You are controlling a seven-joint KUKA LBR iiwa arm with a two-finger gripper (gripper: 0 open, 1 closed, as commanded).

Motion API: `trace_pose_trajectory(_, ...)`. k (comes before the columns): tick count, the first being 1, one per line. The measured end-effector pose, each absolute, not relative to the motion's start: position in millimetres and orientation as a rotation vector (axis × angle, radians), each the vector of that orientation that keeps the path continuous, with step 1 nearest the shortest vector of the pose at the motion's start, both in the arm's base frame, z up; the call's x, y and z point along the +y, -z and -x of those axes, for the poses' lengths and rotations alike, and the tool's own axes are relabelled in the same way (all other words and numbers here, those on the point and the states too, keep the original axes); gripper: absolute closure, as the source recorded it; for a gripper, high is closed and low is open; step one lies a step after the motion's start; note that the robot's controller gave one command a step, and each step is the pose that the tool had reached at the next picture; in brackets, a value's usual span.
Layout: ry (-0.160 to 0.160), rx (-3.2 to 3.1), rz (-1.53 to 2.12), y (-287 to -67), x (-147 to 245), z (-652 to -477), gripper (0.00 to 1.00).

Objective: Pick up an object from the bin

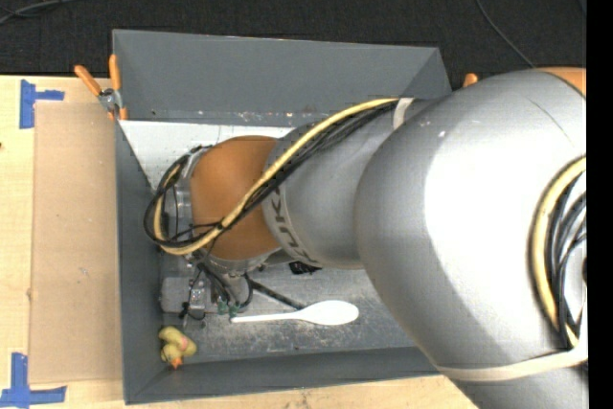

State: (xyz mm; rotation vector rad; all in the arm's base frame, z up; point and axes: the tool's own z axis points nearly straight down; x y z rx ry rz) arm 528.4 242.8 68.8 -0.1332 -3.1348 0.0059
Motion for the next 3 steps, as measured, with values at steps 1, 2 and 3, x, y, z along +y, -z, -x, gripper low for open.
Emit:
trace_pose_trajectory(1, -0.006, -3.135, 0.135, -69, 243, -528.4, 1.00)
trace_pose_trajectory(2, -0.006, -3.132, 0.139, -87, 242, -527.5, 1.00)
trace_pose_trajectory(3, -0.006, -3.130, 0.142, -110, 242, -527.1, 1.00)
